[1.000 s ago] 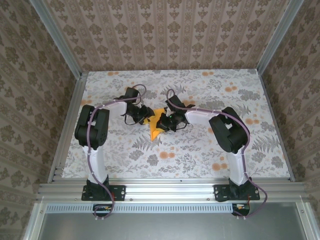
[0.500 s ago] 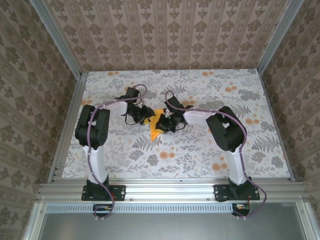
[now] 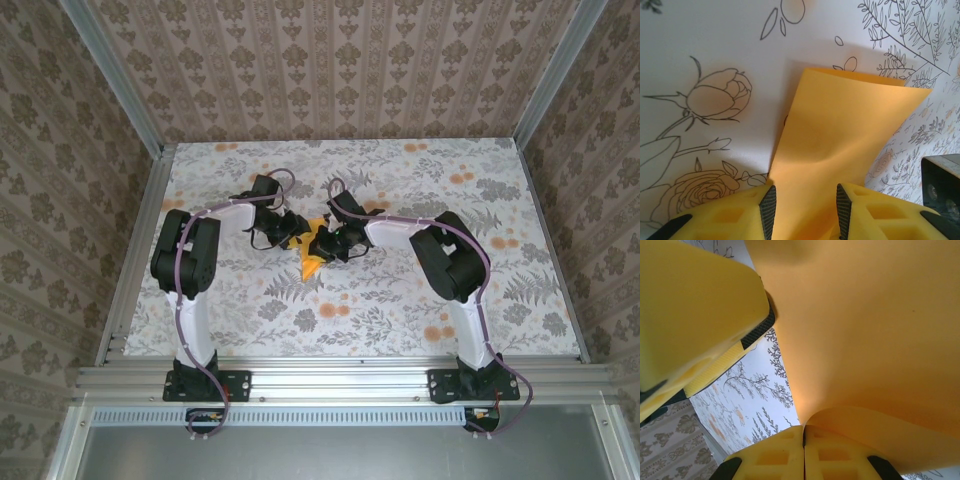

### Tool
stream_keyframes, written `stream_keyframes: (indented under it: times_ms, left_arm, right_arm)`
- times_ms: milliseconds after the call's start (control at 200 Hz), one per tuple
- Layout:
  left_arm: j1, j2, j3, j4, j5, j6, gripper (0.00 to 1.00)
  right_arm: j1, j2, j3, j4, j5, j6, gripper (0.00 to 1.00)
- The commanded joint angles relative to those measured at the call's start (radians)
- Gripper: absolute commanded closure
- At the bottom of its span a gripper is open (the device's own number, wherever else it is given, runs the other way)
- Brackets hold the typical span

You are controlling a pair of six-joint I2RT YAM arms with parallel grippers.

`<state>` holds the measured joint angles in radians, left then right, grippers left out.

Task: Fold a paper plane with a square sheet of paper (pick it up from the middle)
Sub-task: Third fold the triangle at the center of the table.

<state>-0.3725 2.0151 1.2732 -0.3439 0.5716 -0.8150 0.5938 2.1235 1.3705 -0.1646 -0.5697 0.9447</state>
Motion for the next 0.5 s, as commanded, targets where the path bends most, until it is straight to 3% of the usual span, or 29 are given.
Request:
stream_keyframes:
  times_ms: [0, 495]
  left_arm:
    - [-0.016, 0.045, 0.002, -0.054, -0.019, 0.012, 0.60]
    - [-0.019, 0.048, 0.009, -0.055, -0.016, 0.010, 0.60]
  right_arm:
    - [0.005, 0.029, 0.024, -0.039, -0.002, -0.024, 0.92]
    - [0.008, 0.039, 0.035, -0.054, -0.033, -0.056, 0.88]
